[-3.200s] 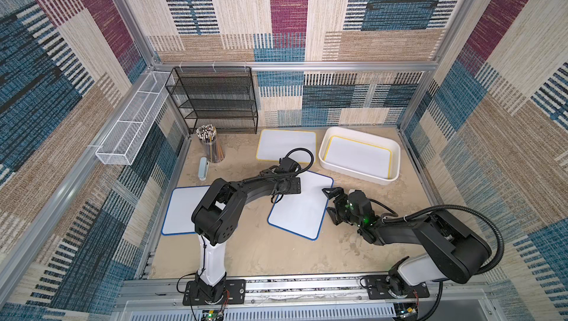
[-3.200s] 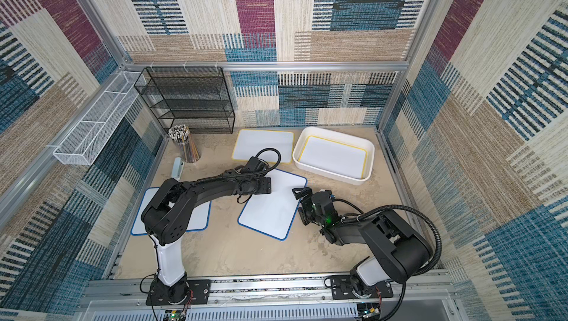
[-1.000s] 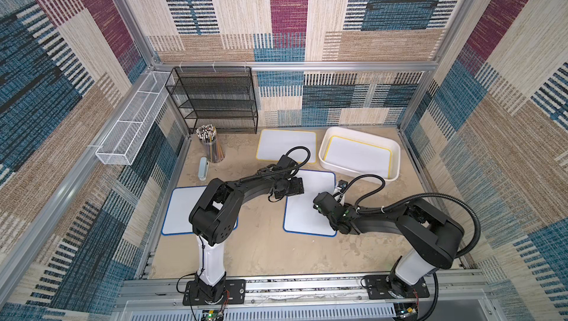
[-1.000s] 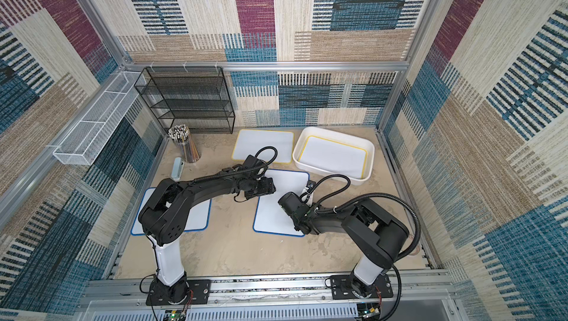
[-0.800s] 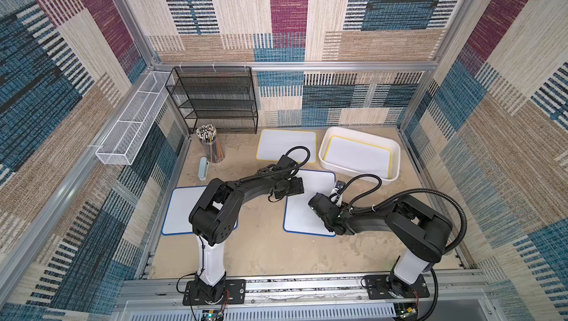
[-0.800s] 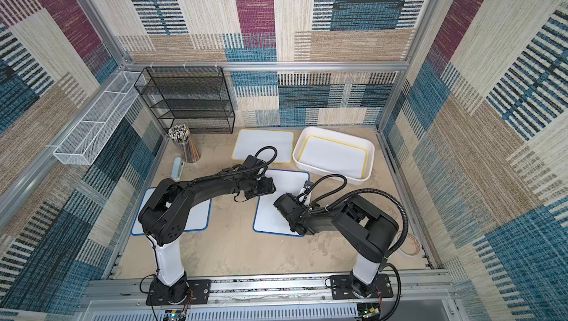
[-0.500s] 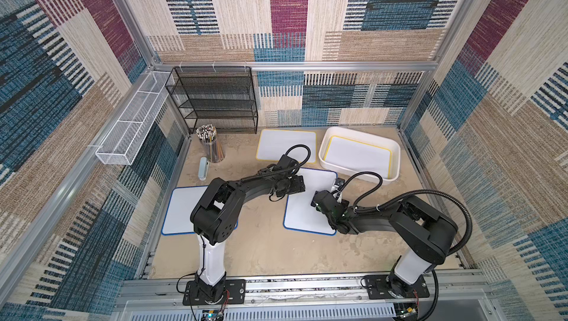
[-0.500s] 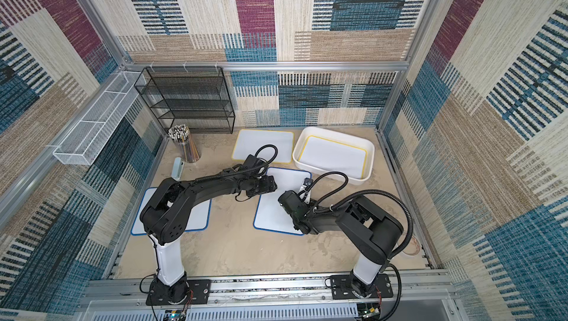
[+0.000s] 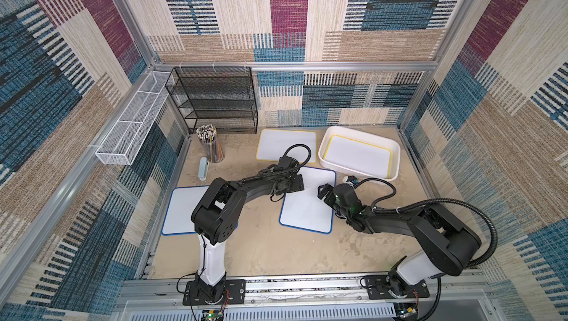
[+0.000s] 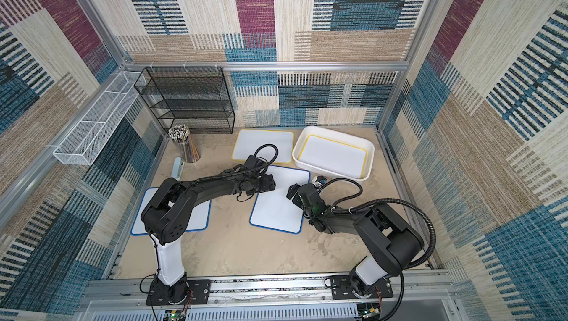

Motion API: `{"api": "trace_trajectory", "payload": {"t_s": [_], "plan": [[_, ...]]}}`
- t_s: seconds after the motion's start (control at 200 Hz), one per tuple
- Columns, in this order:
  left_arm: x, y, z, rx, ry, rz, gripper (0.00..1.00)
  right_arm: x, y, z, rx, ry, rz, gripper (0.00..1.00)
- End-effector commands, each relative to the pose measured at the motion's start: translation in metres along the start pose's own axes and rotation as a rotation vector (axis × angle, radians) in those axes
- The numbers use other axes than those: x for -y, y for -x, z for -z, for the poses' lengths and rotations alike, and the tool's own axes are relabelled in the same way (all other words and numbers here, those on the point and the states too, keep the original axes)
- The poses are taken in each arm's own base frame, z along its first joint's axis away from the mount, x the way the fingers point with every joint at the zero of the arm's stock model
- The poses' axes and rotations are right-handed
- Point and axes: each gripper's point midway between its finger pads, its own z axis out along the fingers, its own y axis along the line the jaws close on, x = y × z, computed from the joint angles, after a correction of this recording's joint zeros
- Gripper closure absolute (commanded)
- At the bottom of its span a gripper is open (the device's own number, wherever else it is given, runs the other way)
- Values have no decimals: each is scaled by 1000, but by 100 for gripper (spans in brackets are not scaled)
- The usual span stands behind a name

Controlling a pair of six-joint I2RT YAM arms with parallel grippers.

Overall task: Put the whiteboard into the storage box
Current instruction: Pick up the whiteboard at the center of the board.

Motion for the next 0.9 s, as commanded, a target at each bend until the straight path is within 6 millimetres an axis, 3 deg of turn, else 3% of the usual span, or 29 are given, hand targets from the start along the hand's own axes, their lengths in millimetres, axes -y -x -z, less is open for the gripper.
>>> {"api": "trace_trajectory", "payload": {"t_s": [0.0,0.396,0.716,0.897], "plan": [[-22,-95,-4,-393,41,94,16,-31,-61,14,-396,151,-188,0],[-21,-93,-1,-383,41,91,16,11,-51,22,-381,28,-418,0],[-21,-91,0,-377,42,88,16,19,-50,26,-375,45,-485,0],[-20,-91,1,-376,42,88,16,12,-35,33,-311,83,-449,0]]}}
